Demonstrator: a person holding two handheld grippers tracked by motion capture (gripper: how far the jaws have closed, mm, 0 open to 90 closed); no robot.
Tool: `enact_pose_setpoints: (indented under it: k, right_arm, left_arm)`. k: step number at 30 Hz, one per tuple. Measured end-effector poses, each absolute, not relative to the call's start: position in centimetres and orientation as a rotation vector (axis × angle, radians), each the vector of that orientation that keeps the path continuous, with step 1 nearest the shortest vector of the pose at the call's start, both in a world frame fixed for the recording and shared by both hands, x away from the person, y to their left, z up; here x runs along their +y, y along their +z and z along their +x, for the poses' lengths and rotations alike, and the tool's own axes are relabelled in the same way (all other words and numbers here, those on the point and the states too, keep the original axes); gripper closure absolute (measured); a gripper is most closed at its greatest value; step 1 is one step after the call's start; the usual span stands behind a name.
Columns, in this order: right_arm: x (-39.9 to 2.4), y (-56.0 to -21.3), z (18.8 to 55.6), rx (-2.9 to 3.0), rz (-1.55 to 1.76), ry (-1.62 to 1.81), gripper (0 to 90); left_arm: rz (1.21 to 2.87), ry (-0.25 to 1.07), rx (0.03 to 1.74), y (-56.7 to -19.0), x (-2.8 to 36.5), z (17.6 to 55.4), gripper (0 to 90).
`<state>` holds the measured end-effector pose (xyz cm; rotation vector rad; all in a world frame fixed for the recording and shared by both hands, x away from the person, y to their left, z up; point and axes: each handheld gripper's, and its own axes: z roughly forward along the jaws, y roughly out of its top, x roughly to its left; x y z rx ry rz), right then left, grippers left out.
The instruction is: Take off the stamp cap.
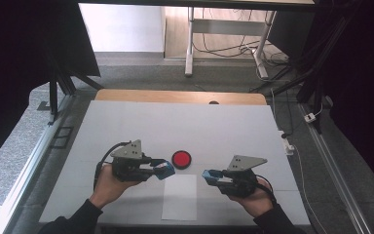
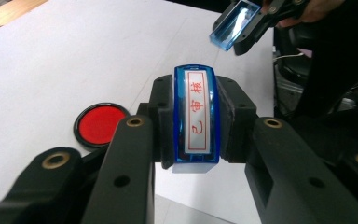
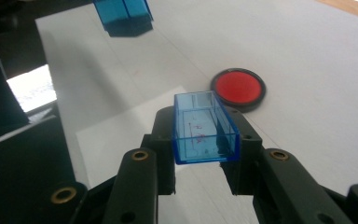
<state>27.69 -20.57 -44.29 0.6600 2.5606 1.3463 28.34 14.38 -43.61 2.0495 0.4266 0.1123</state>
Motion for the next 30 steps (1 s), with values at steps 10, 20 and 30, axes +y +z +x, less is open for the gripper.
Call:
enact_pose_setpoints:
  k: [10,20,30]
  right_arm:
    - [-22.7,-44.3,27.0,2.533,0.729,1.320,68.4]
    - [-25.4,-44.5,26.5,2.448,0.903,1.305,68.4]
    - [-27.5,-44.9,25.7,2.407,0.997,1.271,68.4]
  left_arm:
    - [2.052,0.111,0.462,-43.4,14.6,28.4,70.2]
    - [2.049,0.120,0.477,-43.5,14.7,28.6,70.2]
    - [2.050,0.133,0.499,-43.5,14.7,28.6,70.2]
